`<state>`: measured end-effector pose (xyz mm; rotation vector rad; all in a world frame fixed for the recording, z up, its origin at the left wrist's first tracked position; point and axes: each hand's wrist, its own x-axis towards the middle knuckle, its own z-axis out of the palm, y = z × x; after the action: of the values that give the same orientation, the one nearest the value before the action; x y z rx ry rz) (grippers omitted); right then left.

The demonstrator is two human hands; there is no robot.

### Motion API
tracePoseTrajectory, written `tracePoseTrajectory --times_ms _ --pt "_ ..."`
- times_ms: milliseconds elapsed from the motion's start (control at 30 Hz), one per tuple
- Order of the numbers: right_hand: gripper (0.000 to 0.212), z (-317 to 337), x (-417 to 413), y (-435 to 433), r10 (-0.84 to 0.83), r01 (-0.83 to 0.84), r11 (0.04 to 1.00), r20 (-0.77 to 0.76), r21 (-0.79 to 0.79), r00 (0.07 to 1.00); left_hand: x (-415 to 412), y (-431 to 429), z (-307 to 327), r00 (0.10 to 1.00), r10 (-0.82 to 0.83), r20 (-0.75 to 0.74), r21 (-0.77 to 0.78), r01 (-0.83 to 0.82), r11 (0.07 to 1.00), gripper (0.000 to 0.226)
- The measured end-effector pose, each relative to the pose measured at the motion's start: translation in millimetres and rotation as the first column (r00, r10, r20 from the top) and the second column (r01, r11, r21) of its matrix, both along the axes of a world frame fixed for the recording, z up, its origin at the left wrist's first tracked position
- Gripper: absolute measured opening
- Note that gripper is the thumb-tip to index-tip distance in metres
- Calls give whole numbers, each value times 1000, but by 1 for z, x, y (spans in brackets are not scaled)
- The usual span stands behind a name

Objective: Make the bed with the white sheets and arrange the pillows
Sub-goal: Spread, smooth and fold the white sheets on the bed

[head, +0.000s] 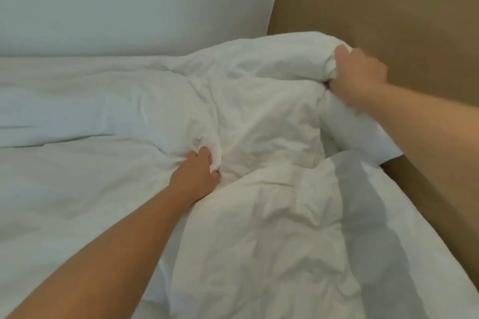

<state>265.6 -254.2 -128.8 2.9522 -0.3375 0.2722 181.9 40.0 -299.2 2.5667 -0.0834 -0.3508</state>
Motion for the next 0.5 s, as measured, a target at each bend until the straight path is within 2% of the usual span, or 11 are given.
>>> tracePoseTrajectory --times_ms 67,100,167,233,267,300,333,400,433,500 --pt "45 -48 -2 -6 11 3 994 -136 107 991 3 3 -11 994 2 -109 82 7 997 33" --pt "51 -71 -1 -9 23 14 986 -218 167 976 5 4 -16 996 13 -91 131 -1 991 37" --pt "83 -107 -2 -12 74 57 940 -365 336 928 10 4 -23 986 -8 167 249 -34 968 50" --pt "115 -135 -3 -9 85 172 876 -495 451 865 22 2 -21 901 -44 432 248 -72 966 66" --pt "123 -146 0 -6 55 234 870 -556 435 829 33 0 -18 891 -20 453 209 -84 974 76" --pt "125 -153 2 -3 12 285 874 -605 393 796 46 -1 -14 915 22 403 186 -105 977 88" --pt "118 -158 4 0 -25 305 889 -628 342 778 59 0 -11 952 87 293 174 -143 974 100" --pt "84 -160 8 8 -21 216 941 -592 261 806 77 7 -8 967 255 21 123 -256 959 110" --pt "68 -156 10 13 12 126 970 -558 209 830 79 12 -11 954 292 -64 118 -283 952 106" --pt "49 -136 20 26 113 -91 994 -494 67 862 72 26 -20 963 267 -28 220 -254 942 67"
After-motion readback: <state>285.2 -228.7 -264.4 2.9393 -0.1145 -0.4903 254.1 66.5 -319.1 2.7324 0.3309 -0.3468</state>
